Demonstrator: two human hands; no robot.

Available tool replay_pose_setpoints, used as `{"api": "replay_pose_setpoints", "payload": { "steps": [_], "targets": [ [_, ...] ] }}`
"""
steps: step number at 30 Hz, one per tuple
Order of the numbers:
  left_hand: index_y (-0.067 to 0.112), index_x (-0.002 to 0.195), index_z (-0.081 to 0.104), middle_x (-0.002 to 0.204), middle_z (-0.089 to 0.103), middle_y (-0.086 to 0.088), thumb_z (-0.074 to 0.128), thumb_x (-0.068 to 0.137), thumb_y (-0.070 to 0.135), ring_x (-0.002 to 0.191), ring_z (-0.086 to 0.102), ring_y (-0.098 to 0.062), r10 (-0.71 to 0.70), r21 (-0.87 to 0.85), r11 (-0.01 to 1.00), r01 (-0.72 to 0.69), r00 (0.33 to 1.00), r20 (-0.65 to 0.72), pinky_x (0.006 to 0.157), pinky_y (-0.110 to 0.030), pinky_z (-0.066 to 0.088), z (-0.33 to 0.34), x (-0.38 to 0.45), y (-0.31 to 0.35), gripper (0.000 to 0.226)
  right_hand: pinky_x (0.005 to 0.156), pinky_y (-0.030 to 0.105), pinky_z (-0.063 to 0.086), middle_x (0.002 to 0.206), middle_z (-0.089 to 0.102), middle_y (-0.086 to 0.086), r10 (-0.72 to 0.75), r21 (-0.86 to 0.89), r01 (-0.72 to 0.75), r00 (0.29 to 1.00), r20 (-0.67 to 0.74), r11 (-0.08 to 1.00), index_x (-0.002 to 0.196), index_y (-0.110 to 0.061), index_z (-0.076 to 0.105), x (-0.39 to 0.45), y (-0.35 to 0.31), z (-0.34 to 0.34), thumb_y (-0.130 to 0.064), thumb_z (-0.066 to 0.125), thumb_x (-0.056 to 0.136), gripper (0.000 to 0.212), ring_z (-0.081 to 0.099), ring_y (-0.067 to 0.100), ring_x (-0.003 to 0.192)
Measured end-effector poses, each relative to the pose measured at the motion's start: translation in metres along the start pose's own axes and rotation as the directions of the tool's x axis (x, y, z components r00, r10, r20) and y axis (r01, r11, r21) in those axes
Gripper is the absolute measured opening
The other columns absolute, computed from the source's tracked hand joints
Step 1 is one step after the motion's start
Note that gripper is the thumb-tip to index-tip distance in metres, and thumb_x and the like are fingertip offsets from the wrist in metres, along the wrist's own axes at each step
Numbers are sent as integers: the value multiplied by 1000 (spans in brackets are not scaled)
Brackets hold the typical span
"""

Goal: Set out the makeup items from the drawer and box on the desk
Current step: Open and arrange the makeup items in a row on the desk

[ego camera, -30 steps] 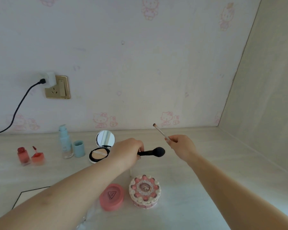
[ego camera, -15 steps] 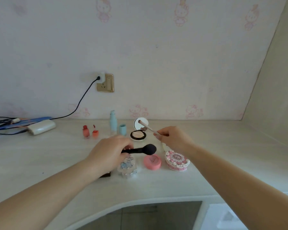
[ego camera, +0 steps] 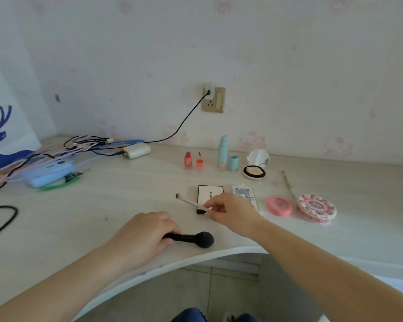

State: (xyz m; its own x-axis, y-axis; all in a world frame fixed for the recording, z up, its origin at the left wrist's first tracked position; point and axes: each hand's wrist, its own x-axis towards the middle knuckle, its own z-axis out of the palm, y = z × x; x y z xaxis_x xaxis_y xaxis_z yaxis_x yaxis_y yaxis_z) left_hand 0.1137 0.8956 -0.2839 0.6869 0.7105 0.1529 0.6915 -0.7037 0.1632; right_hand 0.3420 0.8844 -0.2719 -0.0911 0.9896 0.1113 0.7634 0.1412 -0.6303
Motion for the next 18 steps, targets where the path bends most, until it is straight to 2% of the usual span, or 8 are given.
{"api": "replay_pose_setpoints", "payload": {
  "steps": [5, 11, 18],
  "targets": [
    [34, 114, 65, 107, 61, 12, 54, 89, 31, 102, 58, -12, -59, -35, 998, 58, 998, -36, 88, -29, 45, 9, -7, -15, 28, 82, 24, 49, 80, 57, -14, -54, -71, 56, 998, 33, 996, 104, -23, 70, 12, -11, 31, -27, 67, 84, 20, 54, 6, 81],
    [31, 115, 66, 106, 63, 7, 56, 86, 31, 101, 58, -17, -65, -9, 998, 64, 996, -68, 84, -29, 45, 13, -3, -23, 30, 87, 31, 50, 104, 67, -1, -86, -212, 102, 993, 81, 972, 106, -21, 70, 19, -12, 39, -30, 63, 87, 22, 61, 14, 96],
    [34, 119, 62, 110, 59, 15, 59, 87, 38, 104, 55, -7, -85, -49, 995, 83, 995, -47, 89, -22, 41, 14, 3, -25, 32, 85, 30, 47, 110, 64, 1, -112, -328, 137, 989, 92, 935, 111, -22, 68, 23, -10, 41, -33, 60, 89, 26, 59, 19, 102]
  ]
}}
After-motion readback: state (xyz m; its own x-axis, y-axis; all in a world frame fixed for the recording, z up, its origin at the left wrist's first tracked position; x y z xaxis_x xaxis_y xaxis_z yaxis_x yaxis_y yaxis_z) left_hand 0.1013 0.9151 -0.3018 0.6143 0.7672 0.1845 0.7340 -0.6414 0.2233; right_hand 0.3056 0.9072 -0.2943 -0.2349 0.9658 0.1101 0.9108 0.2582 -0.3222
